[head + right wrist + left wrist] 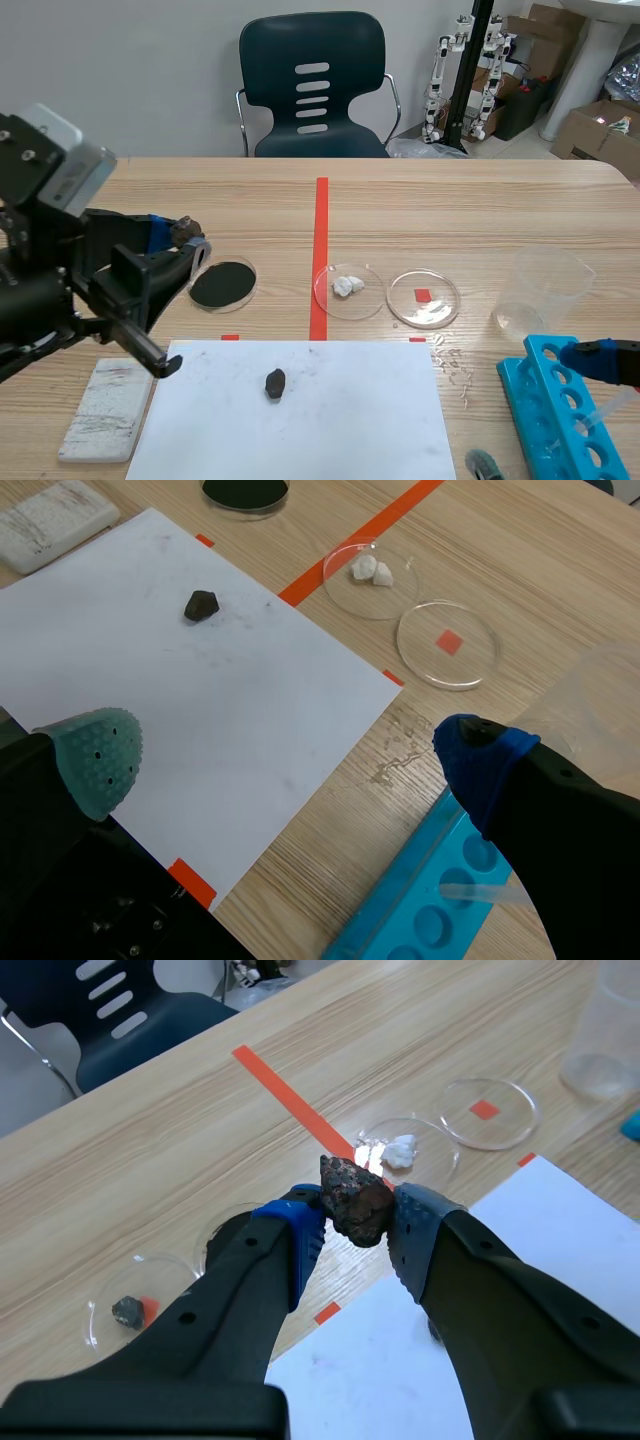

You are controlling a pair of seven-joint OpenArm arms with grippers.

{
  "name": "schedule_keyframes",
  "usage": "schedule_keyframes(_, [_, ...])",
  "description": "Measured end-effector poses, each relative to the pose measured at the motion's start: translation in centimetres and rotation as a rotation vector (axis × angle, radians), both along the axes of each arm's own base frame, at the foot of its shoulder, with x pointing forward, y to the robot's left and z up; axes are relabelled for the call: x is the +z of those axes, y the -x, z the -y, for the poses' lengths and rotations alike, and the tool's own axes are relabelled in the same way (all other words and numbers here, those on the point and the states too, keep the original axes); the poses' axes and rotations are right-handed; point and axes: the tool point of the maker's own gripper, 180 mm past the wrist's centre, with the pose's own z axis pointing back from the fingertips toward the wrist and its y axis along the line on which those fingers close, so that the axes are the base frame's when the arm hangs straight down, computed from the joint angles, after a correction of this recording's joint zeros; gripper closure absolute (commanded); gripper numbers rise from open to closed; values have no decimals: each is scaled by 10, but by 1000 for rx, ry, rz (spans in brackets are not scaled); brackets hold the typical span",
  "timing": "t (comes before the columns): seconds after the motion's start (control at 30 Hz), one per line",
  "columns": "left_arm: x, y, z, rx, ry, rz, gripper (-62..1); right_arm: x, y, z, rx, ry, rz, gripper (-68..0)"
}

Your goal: Lower the mineral onto the iron filings and hold still

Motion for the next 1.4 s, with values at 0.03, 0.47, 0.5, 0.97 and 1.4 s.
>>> schedule_keyframes(0.03, [0,4,-2,1,-2,-7,-116,0,0,0,-1,-1,1,-610])
schedule_keyframes(0.47, [-19,36,-32,56,-77,-86,-116,0,0,0,-1,0,0,-610])
schedule_keyframes(0.5, [-19,36,-32,56,-76,-86,-116,0,0,0,-1,0,0,-610])
schedule_keyframes(0.97, [-18,35,-32,57,-74,-82,-116,0,0,0,-1,0,0,-610])
schedule_keyframes(1.4, [-18,35,-32,57,-74,-82,-116,0,0,0,-1,0,0,-610])
